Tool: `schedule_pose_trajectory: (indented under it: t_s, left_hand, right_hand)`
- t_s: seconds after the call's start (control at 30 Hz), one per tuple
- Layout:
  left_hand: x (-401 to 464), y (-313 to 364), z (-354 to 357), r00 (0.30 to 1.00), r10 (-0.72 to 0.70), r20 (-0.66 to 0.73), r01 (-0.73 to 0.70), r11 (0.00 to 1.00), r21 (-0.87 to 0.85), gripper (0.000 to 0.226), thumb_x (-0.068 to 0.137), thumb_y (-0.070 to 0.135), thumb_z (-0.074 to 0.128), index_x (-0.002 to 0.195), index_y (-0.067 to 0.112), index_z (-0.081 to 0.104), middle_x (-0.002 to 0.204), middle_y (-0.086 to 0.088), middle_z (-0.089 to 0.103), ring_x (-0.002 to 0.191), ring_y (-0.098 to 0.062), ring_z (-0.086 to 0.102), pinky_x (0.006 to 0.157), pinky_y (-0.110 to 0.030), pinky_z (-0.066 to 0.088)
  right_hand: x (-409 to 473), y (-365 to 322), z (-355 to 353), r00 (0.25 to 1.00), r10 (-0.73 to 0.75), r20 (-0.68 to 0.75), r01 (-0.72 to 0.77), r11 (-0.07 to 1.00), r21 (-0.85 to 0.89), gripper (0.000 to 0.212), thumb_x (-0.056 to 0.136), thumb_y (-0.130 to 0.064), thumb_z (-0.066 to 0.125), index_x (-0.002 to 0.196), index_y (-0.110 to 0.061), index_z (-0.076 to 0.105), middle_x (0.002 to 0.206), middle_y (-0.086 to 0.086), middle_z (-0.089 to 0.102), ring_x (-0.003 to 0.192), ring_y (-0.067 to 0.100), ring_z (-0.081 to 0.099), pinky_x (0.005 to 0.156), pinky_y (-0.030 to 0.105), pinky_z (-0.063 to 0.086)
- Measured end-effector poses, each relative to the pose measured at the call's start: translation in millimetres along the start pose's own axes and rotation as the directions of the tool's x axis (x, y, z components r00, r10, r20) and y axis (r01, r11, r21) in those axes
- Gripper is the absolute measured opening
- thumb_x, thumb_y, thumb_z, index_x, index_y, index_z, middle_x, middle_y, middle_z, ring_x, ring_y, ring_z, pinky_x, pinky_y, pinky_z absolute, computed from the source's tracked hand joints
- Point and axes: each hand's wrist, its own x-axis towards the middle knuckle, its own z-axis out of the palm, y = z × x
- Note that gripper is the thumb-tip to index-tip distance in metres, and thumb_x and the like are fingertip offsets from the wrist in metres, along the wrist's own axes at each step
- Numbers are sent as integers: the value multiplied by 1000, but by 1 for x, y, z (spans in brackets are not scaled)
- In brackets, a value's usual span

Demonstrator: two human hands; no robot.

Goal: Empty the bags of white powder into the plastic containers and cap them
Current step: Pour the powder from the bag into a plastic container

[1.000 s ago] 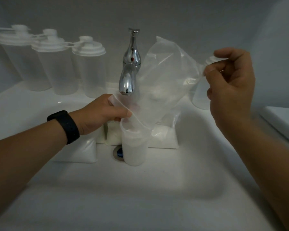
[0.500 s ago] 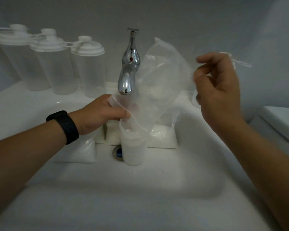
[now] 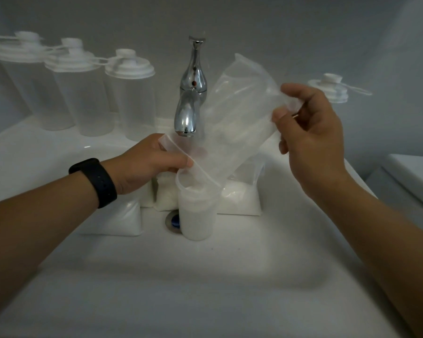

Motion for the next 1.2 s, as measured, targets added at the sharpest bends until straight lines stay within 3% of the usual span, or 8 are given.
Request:
schedule_pose_trajectory:
  t_s: [0.07,0.17,0.3,0.47,0.77,0.9,1.07,1.2]
  left_hand:
    - [-1,-1,0,1000,-10,5,10,1000,17,35,61,33,77,94,24,84,106,-6,79,102,-20,74,84,-24,57]
    - [-2,0,-1,1000,-11,2,11,1000,-8,31,61,33,77,90,27,84,101,-3,79,97,-16,75,81,-22,57]
    - [-1,0,-1,1000,-14,17,14,1000,8,26,65,28,78,90,28,84,101,-2,79,97,-15,74,82,-23,56]
    - [0,-3,-3,1000,-16,-20,16,1000,9,39,61,32,78,97,17,82,108,-10,78,101,-22,74,85,-25,58]
    - [1,-3,-4,1000,-7,-4,7,1000,19,25,63,32,78,85,21,83,96,-5,78,92,-17,74,80,-23,56]
    - [1,-5,-5,1000,-8,-4,8,1000,24,27,62,32,78,86,19,83,97,-6,78,93,-17,74,80,-23,57]
    - [1,-6,-6,1000,-11,-11,12,998,55,49,63,33,78,105,8,77,109,-12,77,102,-22,74,85,-26,58]
    - [1,-4,-4,1000,-16,-7,16,999,47,33,64,33,77,93,17,81,102,-8,78,97,-19,74,83,-25,57]
  right_hand:
    - [-2,0,1,999,-27,38,28,999,-37,23,98,-15,66,116,-29,64,83,-5,65,66,13,56,63,28,53]
    - [0,0,0,998,-64,-27,64,998,-30,22,98,-15,66,115,-29,63,90,-4,65,71,14,57,65,30,53]
    - [0,0,-1,996,-92,-7,92,995,-40,20,97,-13,66,110,-28,64,86,-4,62,66,17,53,62,33,49]
    - [0,-1,0,994,-110,20,111,992,-57,18,98,-13,65,106,-30,64,87,-3,62,64,17,52,60,29,47]
    - [2,0,-1,993,-110,-39,108,993,-51,19,98,-15,65,106,-32,62,86,-10,59,69,13,52,62,31,47]
    - [0,0,0,994,-110,-5,110,991,-72,15,99,-13,63,106,-26,66,84,-10,59,64,10,50,61,24,44]
    - [2,0,0,996,-88,25,90,991,-95,19,99,-13,63,100,-32,66,85,-10,62,64,10,50,62,25,45]
    - [4,6,-2,995,-69,-65,62,992,-113,22,101,-15,59,102,-36,65,87,-19,60,68,13,50,65,31,46]
